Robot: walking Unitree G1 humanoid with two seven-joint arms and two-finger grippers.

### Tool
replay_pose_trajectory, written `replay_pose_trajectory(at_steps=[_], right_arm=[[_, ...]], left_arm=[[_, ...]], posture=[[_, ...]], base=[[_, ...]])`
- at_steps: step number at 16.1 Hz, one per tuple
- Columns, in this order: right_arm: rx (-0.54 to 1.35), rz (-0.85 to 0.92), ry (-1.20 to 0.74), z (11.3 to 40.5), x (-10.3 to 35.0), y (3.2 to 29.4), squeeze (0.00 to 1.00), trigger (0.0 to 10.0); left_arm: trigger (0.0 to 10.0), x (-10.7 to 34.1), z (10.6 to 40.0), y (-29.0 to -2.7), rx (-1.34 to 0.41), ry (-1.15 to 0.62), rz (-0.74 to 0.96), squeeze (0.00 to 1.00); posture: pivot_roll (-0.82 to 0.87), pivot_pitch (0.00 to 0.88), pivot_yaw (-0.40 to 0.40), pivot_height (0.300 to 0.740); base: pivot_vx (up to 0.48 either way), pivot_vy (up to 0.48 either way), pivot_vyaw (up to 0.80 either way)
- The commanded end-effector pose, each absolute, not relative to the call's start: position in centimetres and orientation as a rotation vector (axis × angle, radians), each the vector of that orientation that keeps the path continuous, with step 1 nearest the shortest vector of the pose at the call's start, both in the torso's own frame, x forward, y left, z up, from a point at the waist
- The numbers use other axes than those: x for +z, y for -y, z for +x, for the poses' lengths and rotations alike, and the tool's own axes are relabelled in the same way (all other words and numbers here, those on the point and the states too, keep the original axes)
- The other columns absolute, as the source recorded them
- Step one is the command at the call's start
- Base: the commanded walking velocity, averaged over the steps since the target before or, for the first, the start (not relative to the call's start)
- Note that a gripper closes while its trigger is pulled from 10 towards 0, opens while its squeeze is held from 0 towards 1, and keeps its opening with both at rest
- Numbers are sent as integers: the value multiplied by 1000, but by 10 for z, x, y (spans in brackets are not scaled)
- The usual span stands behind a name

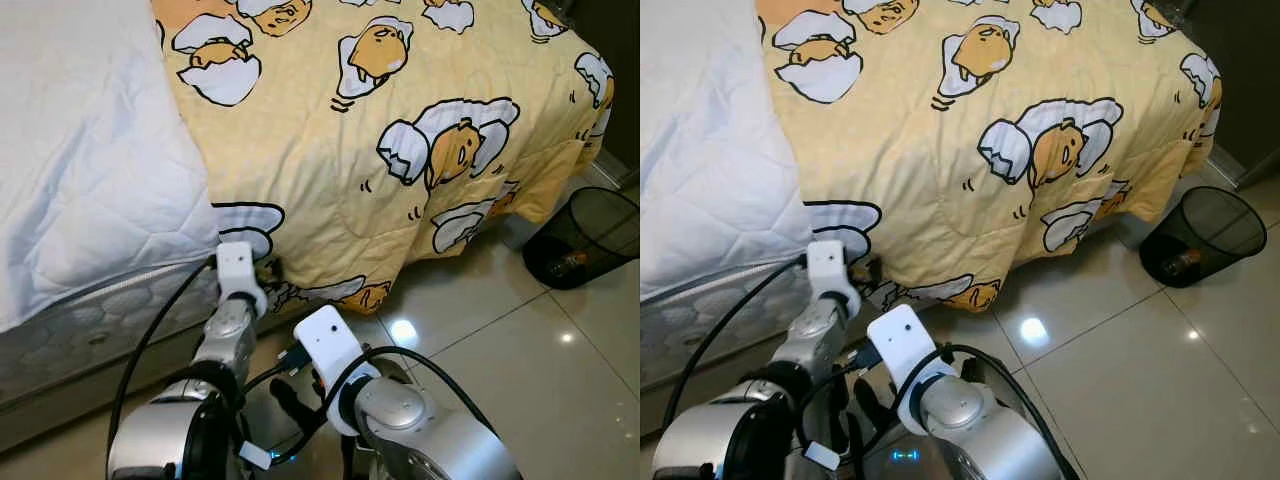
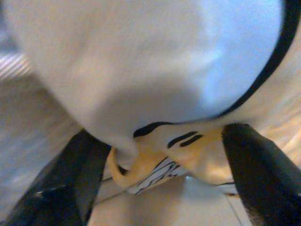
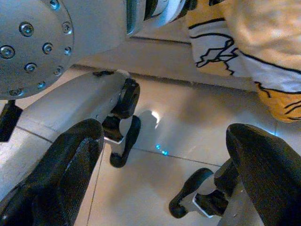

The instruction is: Clean up the room

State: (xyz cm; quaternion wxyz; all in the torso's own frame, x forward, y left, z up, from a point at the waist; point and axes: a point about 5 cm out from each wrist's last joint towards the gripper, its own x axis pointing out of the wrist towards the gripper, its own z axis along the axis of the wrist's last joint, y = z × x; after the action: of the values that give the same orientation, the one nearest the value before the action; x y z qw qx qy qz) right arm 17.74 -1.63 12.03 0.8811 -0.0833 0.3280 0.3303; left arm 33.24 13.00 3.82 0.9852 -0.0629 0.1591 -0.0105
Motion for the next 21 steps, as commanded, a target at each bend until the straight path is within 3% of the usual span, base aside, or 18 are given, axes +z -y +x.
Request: replay_pose_trajectory(at_steps=[1,10,17,21], right_arm=[[768,-105,-697,156,125,0,0,10000],[737,-103,-703,154,125,-1,0,10000],[407,-311,-383,215,174,55,0,10000],[412,-303,-434,215,171,57,0,10000]], left_arm=[[0,39,333,-123,-38,-331,-136,0],[0,44,336,-109,-103,-325,-203,0],[0,40,333,-110,-123,-318,-190,0],[0,38,331,-112,-122,-322,-183,0]], posture=[[-345,225,-77,596],[-346,228,-54,596],[-333,220,-36,596],[-326,223,-24,596]], base=[[0,0,0],[0,0,0],[0,0,0],[0,0,0]])
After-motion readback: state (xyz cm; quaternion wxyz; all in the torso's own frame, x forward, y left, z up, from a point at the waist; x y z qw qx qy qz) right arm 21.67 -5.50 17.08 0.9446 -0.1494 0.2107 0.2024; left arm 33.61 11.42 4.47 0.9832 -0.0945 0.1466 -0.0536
